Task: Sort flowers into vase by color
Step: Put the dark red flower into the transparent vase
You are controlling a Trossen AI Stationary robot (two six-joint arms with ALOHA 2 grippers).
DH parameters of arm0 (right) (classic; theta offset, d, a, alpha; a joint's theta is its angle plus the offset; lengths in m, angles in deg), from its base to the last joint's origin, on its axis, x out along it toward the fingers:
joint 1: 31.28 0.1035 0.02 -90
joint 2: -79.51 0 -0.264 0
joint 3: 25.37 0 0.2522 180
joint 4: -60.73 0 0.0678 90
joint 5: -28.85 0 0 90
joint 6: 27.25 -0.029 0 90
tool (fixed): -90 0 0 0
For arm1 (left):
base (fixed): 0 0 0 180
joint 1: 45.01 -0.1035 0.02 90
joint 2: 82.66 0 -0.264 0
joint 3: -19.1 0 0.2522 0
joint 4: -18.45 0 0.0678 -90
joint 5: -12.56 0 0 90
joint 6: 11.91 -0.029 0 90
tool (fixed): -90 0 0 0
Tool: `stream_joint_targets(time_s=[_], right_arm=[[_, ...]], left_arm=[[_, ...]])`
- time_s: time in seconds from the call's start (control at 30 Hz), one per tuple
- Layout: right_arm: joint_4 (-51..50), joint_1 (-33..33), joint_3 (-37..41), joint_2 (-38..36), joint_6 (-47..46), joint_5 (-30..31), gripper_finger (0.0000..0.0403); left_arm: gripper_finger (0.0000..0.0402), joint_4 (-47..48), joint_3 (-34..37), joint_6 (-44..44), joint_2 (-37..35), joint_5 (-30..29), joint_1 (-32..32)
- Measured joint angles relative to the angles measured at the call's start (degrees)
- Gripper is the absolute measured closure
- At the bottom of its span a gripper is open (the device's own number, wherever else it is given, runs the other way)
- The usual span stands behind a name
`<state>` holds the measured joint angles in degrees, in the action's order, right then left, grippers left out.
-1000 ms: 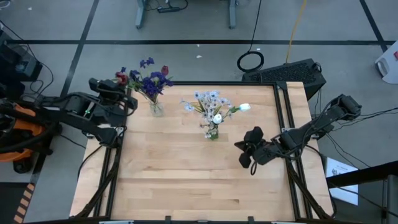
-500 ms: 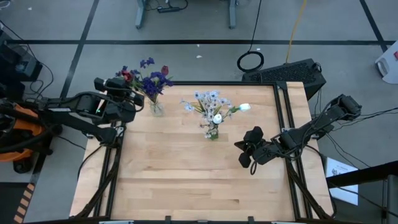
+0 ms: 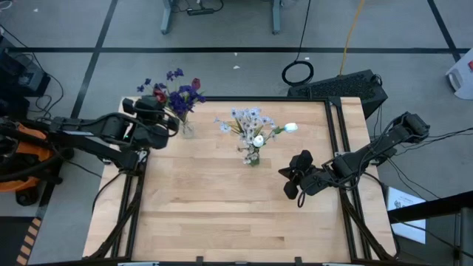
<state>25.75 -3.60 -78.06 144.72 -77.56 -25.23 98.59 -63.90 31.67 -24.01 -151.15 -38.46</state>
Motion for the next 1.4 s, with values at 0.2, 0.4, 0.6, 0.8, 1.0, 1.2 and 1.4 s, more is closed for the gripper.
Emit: stream_joint_targets(time_s=[0.2, 0.4, 0.6, 0.8, 1.0, 1.2, 1.4], right_arm=[[0.00, 0.00, 0.00, 0.00, -0.01, -0.02, 0.0403], [0.00, 0.00, 0.00, 0.02, 0.01, -0.02, 0.0403], [0.00, 0.00, 0.00, 0.02, 0.14, -0.01, 0.0403], [0.00, 0.00, 0.00, 0.02, 0.39, 0.00, 0.0403], [-0.02, 0.00, 0.00, 0.02, 0.42, 0.00, 0.0403], [-0.03, 0.00, 0.00, 0.02, 0.43, 0.00, 0.0403], [-0.04, 0.00, 0.00, 0.02, 0.44, 0.00, 0.0403]], left_arm=[[0.0401, -1.66, -0.60, -6.96, -0.34, 0.33, 0.00], [0.0401, -1.63, -4.49, -9.56, -0.76, 0.35, 0.00], [0.0401, -1.64, -6.70, -9.55, -0.73, 3.02, 0.00], [0.0401, -1.80, -7.01, -9.54, -0.71, 3.34, 0.00], [0.0401, -1.41, -7.01, -9.43, -0.38, 4.63, 0.00], [0.0401, -0.94, -2.80, -4.84, -0.30, 5.28, -0.19], [0.0401, -2.18, 4.38, -2.34, -0.30, 10.85, -0.77]])
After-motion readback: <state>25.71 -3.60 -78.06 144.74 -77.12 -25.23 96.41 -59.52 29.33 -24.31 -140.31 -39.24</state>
